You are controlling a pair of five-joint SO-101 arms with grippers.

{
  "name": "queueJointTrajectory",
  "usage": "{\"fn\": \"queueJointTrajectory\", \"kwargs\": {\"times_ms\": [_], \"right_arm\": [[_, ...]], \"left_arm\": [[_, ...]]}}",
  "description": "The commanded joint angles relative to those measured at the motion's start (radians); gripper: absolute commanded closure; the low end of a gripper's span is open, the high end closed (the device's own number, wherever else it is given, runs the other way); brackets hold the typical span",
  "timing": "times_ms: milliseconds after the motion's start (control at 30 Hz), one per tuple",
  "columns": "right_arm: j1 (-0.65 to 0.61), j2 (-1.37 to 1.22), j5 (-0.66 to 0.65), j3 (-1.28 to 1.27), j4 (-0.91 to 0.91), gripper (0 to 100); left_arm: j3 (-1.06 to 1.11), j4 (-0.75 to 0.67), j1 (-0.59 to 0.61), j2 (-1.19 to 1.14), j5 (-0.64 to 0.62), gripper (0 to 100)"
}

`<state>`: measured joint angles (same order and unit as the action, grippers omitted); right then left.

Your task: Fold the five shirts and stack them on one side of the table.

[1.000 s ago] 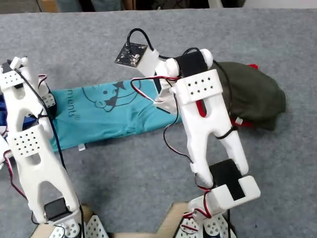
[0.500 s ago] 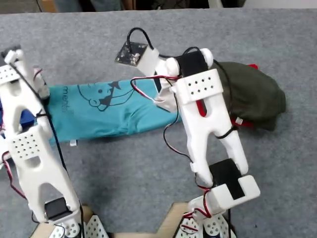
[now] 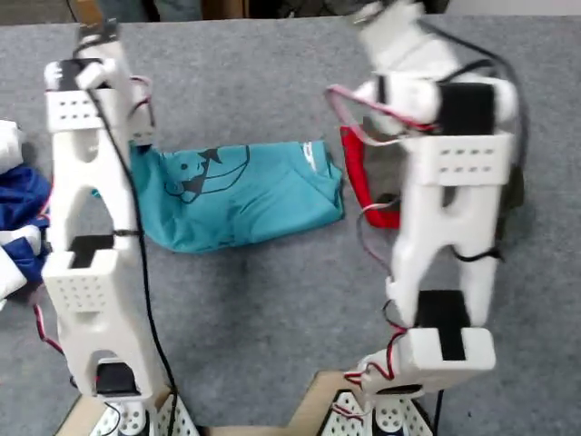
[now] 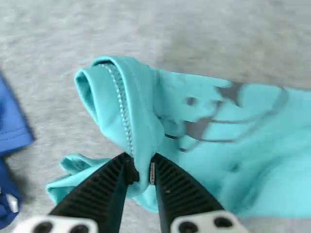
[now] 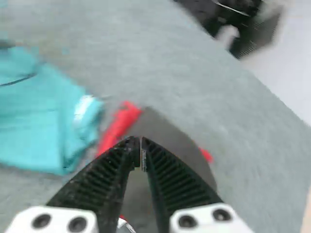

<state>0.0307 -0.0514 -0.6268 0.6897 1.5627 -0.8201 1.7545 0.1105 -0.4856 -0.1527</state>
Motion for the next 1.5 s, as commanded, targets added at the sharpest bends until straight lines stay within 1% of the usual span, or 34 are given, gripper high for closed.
{"fn": "queueJointTrajectory", "kwargs": {"times_ms": [0, 100, 233, 367, 567, 733, 800, 867, 933, 1000, 1067, 1133, 1200, 1267, 1300, 1367, 1467], "right_arm": [[0.135, 0.053, -0.020, 0.059, -0.008, 98.1], [0.232, 0.050, -0.048, 0.094, -0.009, 98.1], [0.302, 0.048, -0.048, 0.105, -0.011, 98.1], [0.322, 0.048, -0.048, 0.097, -0.040, 98.1], [0.315, 0.048, -0.048, 0.079, -0.044, 98.1], [0.313, 0.048, -0.048, 0.077, -0.044, 98.1], [0.304, 0.048, -0.048, 0.077, -0.044, 98.0], [0.301, 0.048, -0.044, 0.077, -0.044, 98.0], [0.281, 0.048, -0.040, 0.079, -0.044, 98.0], [0.250, 0.047, -0.035, 0.076, -0.038, 98.0], [0.203, 0.045, 0.003, 0.050, -0.035, 98.0], [0.157, 0.035, 0.018, 0.004, -0.043, 98.0], [0.091, 0.015, 0.017, -0.038, -0.048, 98.0], [-0.006, -0.028, 0.021, -0.070, -0.075, 98.0], [-0.060, -0.058, 0.023, -0.084, -0.091, 98.0], [-0.175, -0.136, 0.023, -0.104, -0.121, 98.0], [-0.321, -0.306, 0.025, -0.107, -0.155, 98.1]], "left_arm": [[-0.008, 0.006, -0.082, 0.124, -0.074, 97], [-0.012, 0.005, -0.159, 0.183, -0.127, 97], [-0.007, -0.031, -0.291, 0.189, -0.170, 97], [-0.012, -0.106, -0.374, 0.189, -0.218, 97], [0.015, -0.219, -0.486, 0.175, -0.229, 97], [0.028, -0.302, -0.507, 0.106, -0.230, 96], [0.021, -0.310, -0.509, 0.078, -0.245, 90], [0.019, -0.313, -0.509, 0.066, -0.316, 80], [-0.005, -0.305, -0.507, 0.068, -0.381, 73], [-0.096, -0.264, -0.498, 0.091, -0.393, 72], [-0.208, -0.219, -0.460, 0.118, -0.370, 74], [-0.309, -0.184, -0.409, 0.132, -0.319, 80], [-0.381, -0.133, -0.326, 0.135, -0.273, 88], [-0.389, -0.084, -0.234, 0.121, -0.232, 96], [-0.375, -0.060, -0.183, 0.107, -0.210, 98], [-0.329, 0.005, -0.087, 0.077, -0.184, 97], [-0.222, 0.009, 0.077, 0.068, -0.123, 97]]}}
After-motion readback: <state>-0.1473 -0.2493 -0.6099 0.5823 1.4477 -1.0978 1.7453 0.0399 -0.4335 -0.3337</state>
